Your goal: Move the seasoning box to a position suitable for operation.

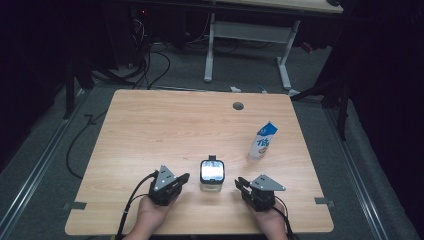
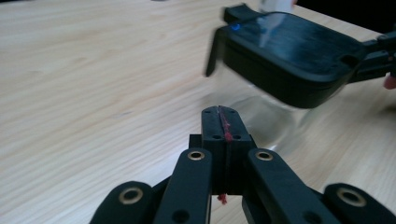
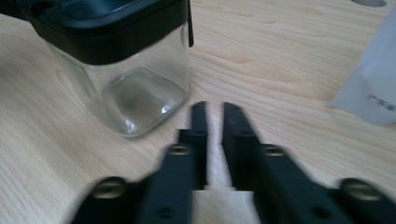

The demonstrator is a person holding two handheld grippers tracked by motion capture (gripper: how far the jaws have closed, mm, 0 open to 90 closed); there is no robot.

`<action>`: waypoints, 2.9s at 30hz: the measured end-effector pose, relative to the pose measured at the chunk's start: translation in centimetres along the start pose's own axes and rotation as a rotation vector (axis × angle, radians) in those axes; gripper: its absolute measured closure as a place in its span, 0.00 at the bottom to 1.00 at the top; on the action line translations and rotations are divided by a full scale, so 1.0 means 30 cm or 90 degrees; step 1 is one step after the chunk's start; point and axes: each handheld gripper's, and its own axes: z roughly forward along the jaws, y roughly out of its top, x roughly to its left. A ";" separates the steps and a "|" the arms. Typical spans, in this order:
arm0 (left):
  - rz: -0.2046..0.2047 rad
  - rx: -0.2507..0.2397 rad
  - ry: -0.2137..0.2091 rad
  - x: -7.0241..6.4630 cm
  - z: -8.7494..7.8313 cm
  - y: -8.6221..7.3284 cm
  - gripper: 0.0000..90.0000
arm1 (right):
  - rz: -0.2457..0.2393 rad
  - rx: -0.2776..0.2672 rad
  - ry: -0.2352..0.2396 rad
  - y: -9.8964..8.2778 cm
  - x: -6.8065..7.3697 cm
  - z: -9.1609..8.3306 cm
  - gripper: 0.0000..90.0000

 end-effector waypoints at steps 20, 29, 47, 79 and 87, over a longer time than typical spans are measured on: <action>-0.041 -0.001 0.055 0.091 -0.084 -0.073 0.82 | -0.021 0.019 0.015 0.096 0.027 0.153 1.00; -0.037 0.008 0.046 0.082 -0.083 -0.073 0.84 | -0.039 0.015 0.052 0.128 0.073 0.199 1.00; -0.003 0.042 -0.011 -0.026 -0.057 -0.088 1.00 | -0.057 0.006 -0.003 0.045 0.056 0.040 1.00; -0.016 0.018 -0.026 -0.042 -0.034 -0.073 0.95 | 0.014 -0.009 -0.039 -0.039 -0.044 -0.042 0.96; -0.025 -0.005 -0.005 0.020 -0.073 -0.066 1.00 | 0.011 -0.009 -0.031 -0.036 -0.041 -0.046 0.96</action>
